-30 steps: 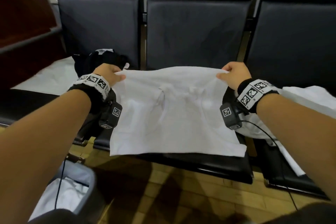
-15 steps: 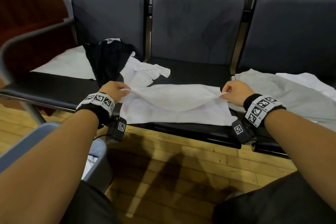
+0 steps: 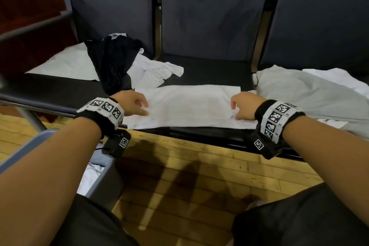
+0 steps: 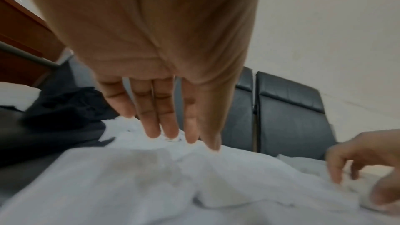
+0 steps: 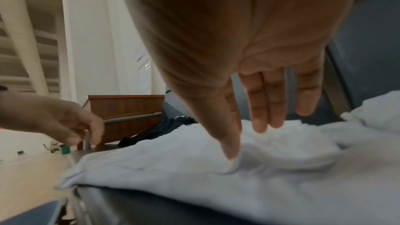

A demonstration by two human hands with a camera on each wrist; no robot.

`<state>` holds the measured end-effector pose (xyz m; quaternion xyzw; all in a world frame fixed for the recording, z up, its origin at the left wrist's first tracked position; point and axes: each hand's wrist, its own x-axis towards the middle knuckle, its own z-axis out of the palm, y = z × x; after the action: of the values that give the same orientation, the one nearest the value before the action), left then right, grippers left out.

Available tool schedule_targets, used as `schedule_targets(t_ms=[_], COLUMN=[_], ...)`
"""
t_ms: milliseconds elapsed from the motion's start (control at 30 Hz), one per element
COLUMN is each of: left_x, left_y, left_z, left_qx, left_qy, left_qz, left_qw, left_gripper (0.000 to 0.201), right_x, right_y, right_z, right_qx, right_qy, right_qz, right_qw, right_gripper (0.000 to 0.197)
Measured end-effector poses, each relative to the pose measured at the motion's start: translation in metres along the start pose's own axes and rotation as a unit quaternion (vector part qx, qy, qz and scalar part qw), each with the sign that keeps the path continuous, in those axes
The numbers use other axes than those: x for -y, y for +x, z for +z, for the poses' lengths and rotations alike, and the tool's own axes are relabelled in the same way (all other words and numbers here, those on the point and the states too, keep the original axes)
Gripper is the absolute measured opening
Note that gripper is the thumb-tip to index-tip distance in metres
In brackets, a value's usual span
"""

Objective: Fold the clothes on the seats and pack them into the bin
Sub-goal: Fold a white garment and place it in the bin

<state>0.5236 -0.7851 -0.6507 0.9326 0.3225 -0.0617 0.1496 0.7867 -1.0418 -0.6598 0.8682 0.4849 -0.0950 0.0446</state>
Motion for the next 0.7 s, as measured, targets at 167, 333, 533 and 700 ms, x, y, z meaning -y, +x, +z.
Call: schedule_targets(t_ms=[167, 333, 533, 700], left_x=[-0.034, -0.041, -0.043, -0.05], left_y=[0.013, 0.026, 0.031, 0.03], left_z=[0.021, 0.04, 0.039, 0.038], left_qx=[-0.014, 0.018, 0.042, 0.032], left_qy=[0.04, 0.096, 0.108, 0.15], left_qz=[0.067, 0.068, 0.086, 0.084], left_qw=[0.997, 0.993, 0.99, 0.985], left_gripper=[0.029, 0.03, 0.033, 0.032], right_x=[0.027, 0.031, 0.029, 0.026], right_y=[0.011, 0.016, 0.018, 0.021], right_z=[0.016, 0.026, 0.027, 0.022], right_qx=[-0.032, -0.02, -0.038, -0.071], right_qy=[0.04, 0.008, -0.018, 0.028], right_qz=[-0.064, -0.064, -0.034, -0.003], right_qw=[0.997, 0.998, 0.999, 0.997], right_gripper=[0.027, 0.027, 0.023, 0.019])
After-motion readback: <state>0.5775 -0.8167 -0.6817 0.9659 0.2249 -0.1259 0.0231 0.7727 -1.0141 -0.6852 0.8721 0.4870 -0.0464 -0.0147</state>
